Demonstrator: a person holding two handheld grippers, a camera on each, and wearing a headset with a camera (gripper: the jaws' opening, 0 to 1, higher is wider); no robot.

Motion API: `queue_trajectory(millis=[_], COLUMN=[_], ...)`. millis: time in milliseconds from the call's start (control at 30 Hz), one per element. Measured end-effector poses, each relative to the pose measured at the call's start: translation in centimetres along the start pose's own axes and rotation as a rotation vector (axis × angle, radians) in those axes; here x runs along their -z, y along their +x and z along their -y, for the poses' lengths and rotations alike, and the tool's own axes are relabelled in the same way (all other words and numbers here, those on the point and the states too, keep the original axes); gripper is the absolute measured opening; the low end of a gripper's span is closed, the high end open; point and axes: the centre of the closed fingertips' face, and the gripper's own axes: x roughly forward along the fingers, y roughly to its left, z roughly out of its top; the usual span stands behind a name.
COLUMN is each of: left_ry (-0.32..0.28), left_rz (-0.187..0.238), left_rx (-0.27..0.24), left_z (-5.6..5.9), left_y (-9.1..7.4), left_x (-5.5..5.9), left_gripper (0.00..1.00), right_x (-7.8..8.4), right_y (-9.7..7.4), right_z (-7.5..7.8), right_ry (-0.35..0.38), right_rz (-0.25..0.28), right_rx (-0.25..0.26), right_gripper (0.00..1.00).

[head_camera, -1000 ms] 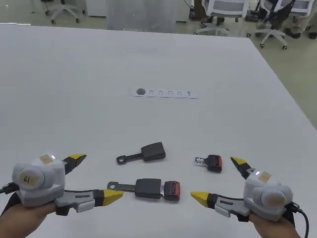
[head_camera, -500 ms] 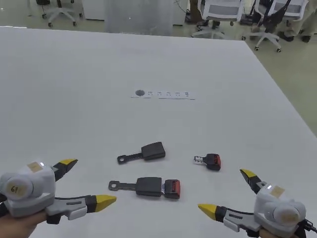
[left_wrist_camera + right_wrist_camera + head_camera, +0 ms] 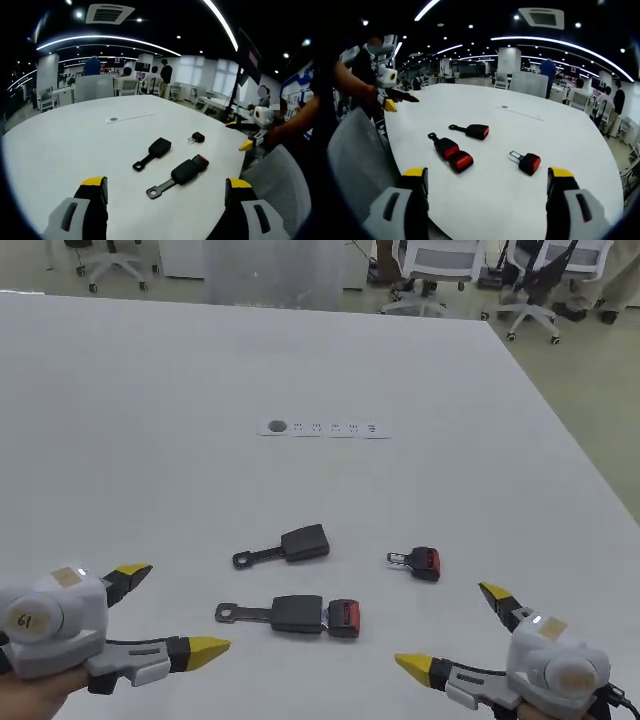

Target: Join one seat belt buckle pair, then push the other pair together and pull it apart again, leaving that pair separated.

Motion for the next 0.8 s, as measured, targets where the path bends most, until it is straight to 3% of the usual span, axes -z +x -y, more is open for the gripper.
queue_trajectory(millis=[567,800], left_ry=[0.004,-0.005], left_rz=[-0.003,-0.005], left_rx=[0.004,-0.005], left_z=[0.6,0.4], left_y=[-0.8,-1.2], left_x=[0.7,0.9], left_gripper=[1.00,1.00], right_x=[0.2,0.3], right_y=[-0.2,-0.3], right_z=[-0.5,-0.8], right_ry=[-0.011,-0.028], right_rz=[-0.007,-0.010], right_rx=[-0.011,-0.019], right_gripper=[1.00,1.00])
